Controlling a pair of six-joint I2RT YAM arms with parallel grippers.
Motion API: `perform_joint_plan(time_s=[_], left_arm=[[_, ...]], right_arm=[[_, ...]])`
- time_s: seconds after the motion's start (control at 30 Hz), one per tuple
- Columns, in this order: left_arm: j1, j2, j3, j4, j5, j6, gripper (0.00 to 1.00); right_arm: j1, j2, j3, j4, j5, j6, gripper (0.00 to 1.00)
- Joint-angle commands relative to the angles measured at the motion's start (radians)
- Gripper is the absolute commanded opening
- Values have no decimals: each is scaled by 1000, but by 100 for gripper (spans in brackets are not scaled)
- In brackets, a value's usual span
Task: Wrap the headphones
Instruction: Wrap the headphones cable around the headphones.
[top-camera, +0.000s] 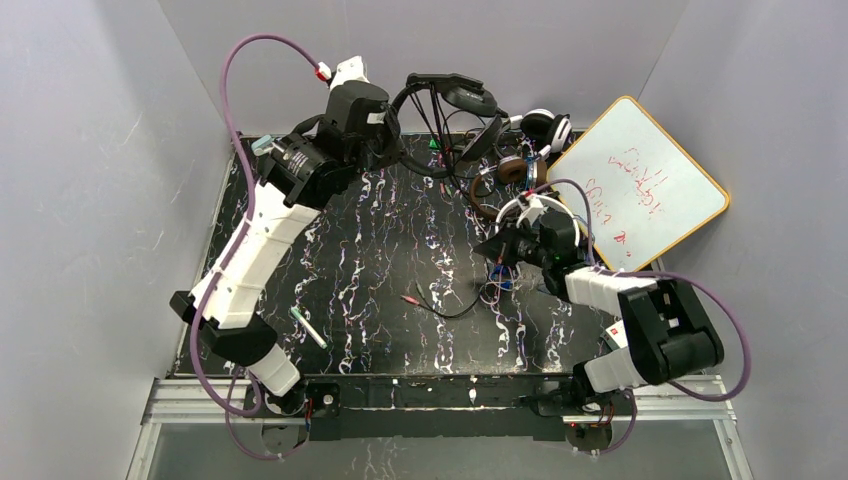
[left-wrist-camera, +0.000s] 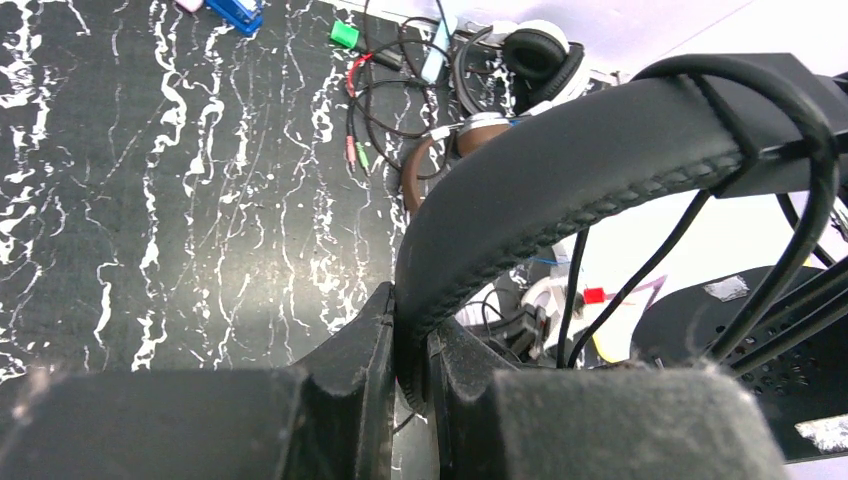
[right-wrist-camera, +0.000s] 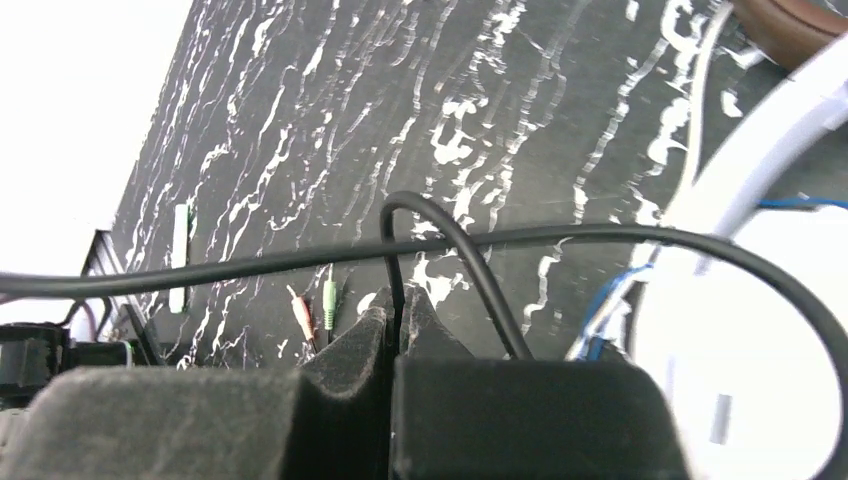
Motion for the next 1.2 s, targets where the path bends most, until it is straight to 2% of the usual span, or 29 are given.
perform_joint_plan(time_s=[0.0, 0.17, 0.5, 0.67, 0.93, 1.17], left_arm=[[7, -103, -32, 95, 102, 9, 0], [6, -162, -182, 216, 462, 124, 0], [6, -270, -420, 216, 796, 315, 0], [-13, -308, -543, 176, 768, 501, 0], [-102, -357, -705, 122, 543, 839, 0], [-180, -345, -789, 88, 339, 1029, 0]], right_arm=[[-95, 88, 44, 94, -179, 118, 1], [-140, 155, 155, 28, -209, 128, 1], [-278, 229, 347, 12, -290, 212, 1], [-284, 265, 483, -64, -303, 210, 1], [-298, 262, 587, -152, -336, 193, 1], [-301, 251, 675, -283, -380, 136, 1]])
